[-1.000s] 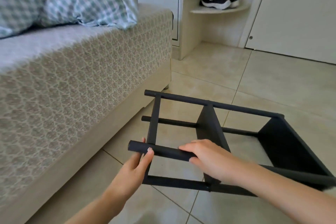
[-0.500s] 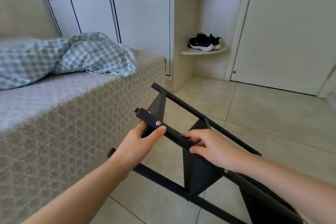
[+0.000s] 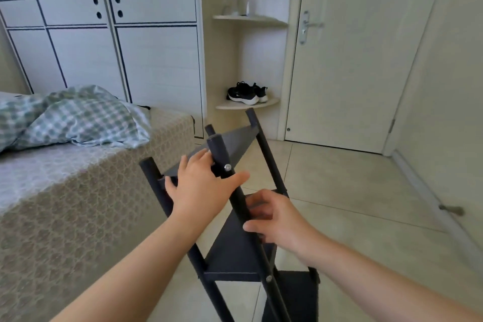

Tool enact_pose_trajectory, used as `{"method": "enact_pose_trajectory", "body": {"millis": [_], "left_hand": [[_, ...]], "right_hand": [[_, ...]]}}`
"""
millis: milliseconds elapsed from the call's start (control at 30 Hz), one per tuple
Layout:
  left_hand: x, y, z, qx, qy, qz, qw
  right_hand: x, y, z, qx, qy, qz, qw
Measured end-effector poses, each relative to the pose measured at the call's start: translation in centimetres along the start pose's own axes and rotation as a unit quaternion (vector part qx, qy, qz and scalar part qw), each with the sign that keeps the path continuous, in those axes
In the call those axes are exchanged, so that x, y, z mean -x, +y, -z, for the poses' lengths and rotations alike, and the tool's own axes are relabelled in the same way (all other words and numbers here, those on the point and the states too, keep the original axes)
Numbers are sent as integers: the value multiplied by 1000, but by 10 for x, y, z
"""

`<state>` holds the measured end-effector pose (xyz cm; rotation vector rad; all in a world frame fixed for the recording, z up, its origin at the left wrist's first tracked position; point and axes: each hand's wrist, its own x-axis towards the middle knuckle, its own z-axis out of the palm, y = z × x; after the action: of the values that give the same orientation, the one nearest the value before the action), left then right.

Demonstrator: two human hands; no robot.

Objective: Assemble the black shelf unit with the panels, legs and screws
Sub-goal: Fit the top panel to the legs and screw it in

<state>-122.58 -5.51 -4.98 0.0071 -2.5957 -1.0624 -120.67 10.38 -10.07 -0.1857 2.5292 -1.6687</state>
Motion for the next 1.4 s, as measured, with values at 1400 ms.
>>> {"method": "enact_pose_trajectory", "body": {"millis": [1400], "left_hand": [[39,-26,10,132,-113,-186,967]], "right_hand": [[12,80,121,20,258,-72,963]]}}
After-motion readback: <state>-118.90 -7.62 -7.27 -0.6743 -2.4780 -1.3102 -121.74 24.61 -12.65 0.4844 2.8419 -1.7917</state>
